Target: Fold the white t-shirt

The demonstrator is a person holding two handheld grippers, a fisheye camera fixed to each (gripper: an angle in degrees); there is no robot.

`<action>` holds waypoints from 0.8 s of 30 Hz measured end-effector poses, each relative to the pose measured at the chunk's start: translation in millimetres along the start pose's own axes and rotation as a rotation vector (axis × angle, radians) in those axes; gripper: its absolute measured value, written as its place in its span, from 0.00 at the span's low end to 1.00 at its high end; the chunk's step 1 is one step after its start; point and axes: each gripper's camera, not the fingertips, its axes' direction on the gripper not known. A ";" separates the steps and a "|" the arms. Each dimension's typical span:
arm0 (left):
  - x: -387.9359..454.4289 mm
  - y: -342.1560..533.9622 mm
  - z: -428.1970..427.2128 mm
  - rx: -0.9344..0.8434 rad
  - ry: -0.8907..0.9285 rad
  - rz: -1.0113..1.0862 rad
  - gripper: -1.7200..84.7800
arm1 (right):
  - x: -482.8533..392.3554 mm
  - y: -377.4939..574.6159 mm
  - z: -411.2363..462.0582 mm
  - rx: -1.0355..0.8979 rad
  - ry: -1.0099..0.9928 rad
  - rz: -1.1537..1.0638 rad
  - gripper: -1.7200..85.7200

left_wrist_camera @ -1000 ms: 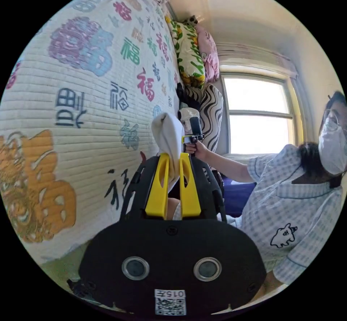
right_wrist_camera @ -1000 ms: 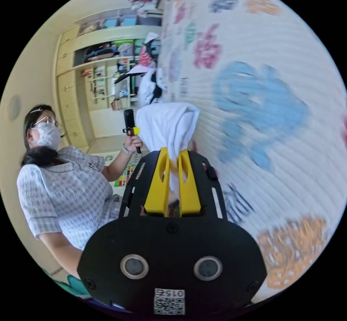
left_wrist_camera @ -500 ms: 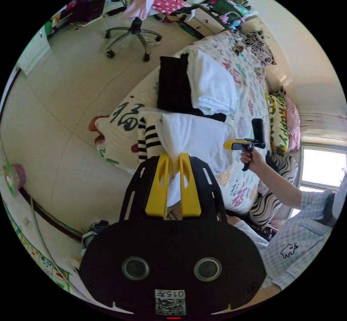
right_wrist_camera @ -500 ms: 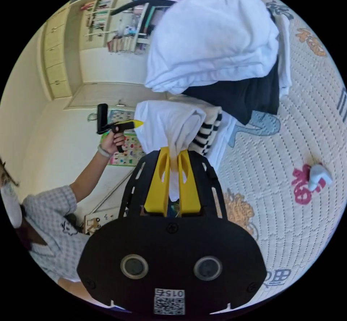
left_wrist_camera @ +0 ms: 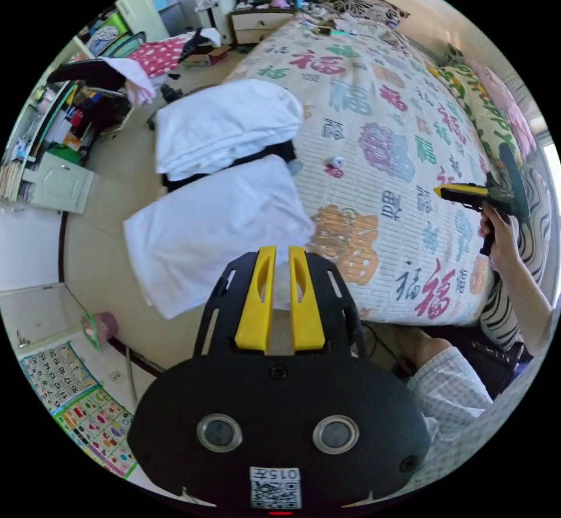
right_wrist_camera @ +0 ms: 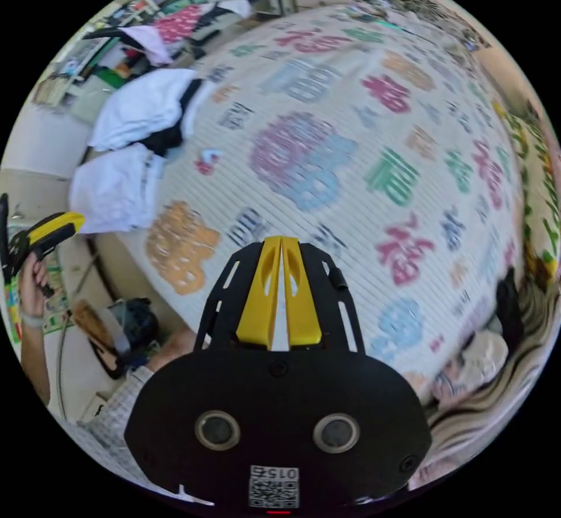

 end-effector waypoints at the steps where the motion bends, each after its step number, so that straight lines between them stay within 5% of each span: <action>1: 24.6 -5.3 9.7 -0.024 0.029 0.020 0.08 | 7.6 13.3 3.3 -0.049 0.081 0.058 0.01; 6: 223.8 -50.6 103.6 -0.217 0.200 0.148 0.10 | 38.3 60.2 26.1 -0.179 0.065 0.214 0.01; 11: 326.8 -80.5 152.5 -0.310 0.335 0.097 0.10 | 75.6 89.5 35.3 -0.194 0.008 0.490 0.01; 16: 401.4 -94.7 195.7 -0.432 0.099 0.038 0.07 | 92.5 104.4 51.2 -0.260 0.152 0.689 0.01; 24: 463.5 -89.4 259.2 -0.564 0.106 0.015 0.02 | 86.9 108.8 79.2 -0.409 0.226 0.697 0.01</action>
